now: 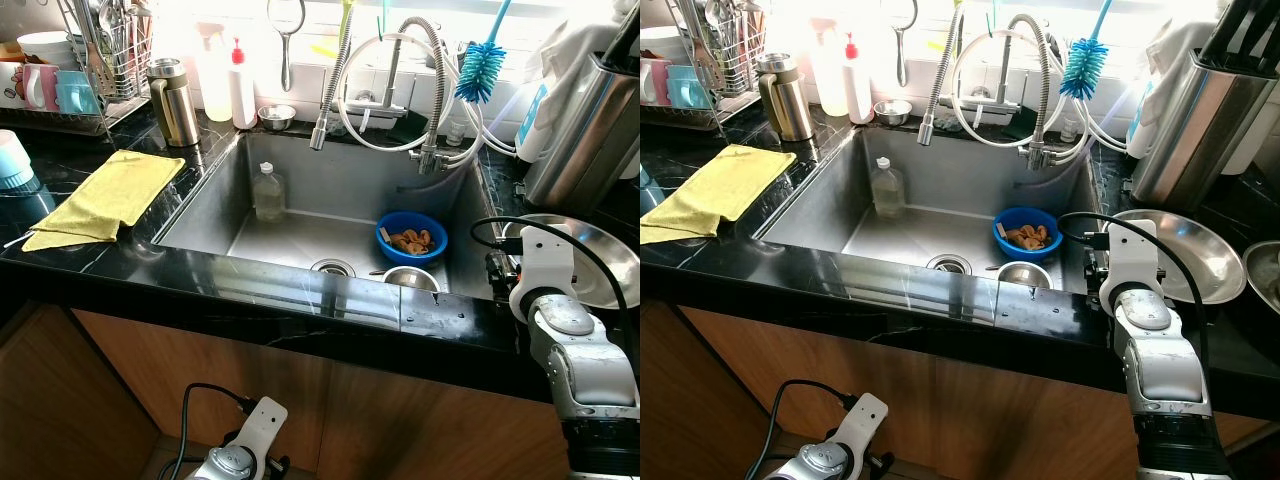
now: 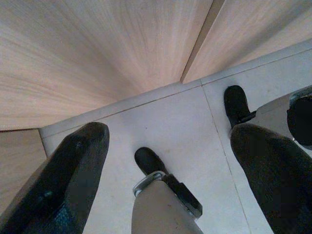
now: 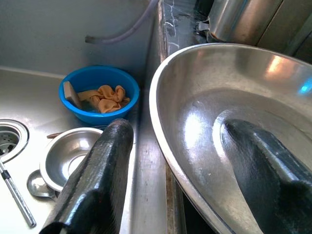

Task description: Kitchen organization

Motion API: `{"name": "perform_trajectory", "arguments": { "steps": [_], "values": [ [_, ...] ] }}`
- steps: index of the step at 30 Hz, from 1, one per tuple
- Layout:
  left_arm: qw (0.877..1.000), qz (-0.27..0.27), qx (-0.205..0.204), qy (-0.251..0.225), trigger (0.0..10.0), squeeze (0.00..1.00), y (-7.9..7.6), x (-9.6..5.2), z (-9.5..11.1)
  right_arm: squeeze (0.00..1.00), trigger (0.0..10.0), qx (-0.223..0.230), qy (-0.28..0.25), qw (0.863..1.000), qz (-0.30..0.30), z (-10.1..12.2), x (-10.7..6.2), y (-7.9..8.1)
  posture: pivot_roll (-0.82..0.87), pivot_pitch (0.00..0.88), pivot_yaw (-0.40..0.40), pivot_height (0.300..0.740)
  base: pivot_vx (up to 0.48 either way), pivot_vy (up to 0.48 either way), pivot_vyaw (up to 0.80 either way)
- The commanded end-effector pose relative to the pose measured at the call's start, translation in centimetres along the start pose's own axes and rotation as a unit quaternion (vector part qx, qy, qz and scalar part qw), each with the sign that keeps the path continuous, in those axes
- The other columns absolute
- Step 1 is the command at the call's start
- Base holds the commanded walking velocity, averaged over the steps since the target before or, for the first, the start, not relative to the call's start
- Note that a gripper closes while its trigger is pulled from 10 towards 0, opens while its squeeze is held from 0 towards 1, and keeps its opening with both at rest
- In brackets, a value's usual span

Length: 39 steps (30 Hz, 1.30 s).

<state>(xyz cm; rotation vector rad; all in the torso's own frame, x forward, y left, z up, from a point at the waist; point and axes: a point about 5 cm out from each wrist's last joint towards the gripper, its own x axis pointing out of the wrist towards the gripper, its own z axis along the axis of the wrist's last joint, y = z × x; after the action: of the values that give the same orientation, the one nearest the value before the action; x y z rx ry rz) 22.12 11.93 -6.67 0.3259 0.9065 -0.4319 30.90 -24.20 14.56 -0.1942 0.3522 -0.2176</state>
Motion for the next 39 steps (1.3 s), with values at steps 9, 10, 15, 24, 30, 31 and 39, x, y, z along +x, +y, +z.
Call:
{"name": "perform_trajectory", "arguments": {
  "steps": [9,10,15,24,30,31,39],
  "values": [
    [1.000,-0.005,-0.003,-0.004,10.0,0.00,-0.2,0.1,0.3,0.00,0.0,-0.001,-0.014,1.000,0.007,1.0,0.4,0.7,0.04,0.000,-0.059,0.736,0.000,0.000,0.00],
    [1.000,-0.005,-0.002,-0.004,10.0,0.00,-0.2,0.1,0.3,0.00,0.0,-0.001,-0.014,1.000,0.007,1.1,0.4,0.7,0.04,0.000,-0.059,0.736,0.000,0.000,0.00],
    [1.000,-0.005,-0.003,-0.003,10.0,0.00,-0.3,0.1,0.2,0.00,0.0,0.000,-0.017,1.000,0.011,1.3,0.5,1.0,0.04,0.000,-0.061,0.736,0.000,0.000,0.00],
    [1.000,-0.005,-0.004,-0.003,10.0,0.00,-0.3,0.1,0.2,0.00,0.0,0.000,-0.015,1.000,0.011,1.3,0.6,1.0,0.04,0.000,-0.062,0.736,0.000,0.000,0.00],
    [1.000,-0.005,-0.003,-0.002,10.0,0.00,-0.2,0.0,0.2,0.00,0.0,-0.001,-0.012,1.000,0.011,1.2,0.6,1.1,0.04,0.000,-0.061,0.736,0.000,0.000,0.00],
    [1.000,-0.005,-0.003,-0.002,10.0,0.00,-0.2,0.0,0.2,0.00,0.0,-0.001,-0.012,1.000,0.011,1.2,0.6,1.1,0.04,0.000,-0.061,0.736,0.000,0.000,0.00],
    [1.000,-0.004,-0.003,-0.001,10.0,0.00,-0.2,0.0,0.0,0.00,9.0,-0.003,-0.020,1.000,0.015,1.4,0.7,1.4,0.04,0.000,-0.061,0.736,0.000,0.000,0.00]
  ]
}}
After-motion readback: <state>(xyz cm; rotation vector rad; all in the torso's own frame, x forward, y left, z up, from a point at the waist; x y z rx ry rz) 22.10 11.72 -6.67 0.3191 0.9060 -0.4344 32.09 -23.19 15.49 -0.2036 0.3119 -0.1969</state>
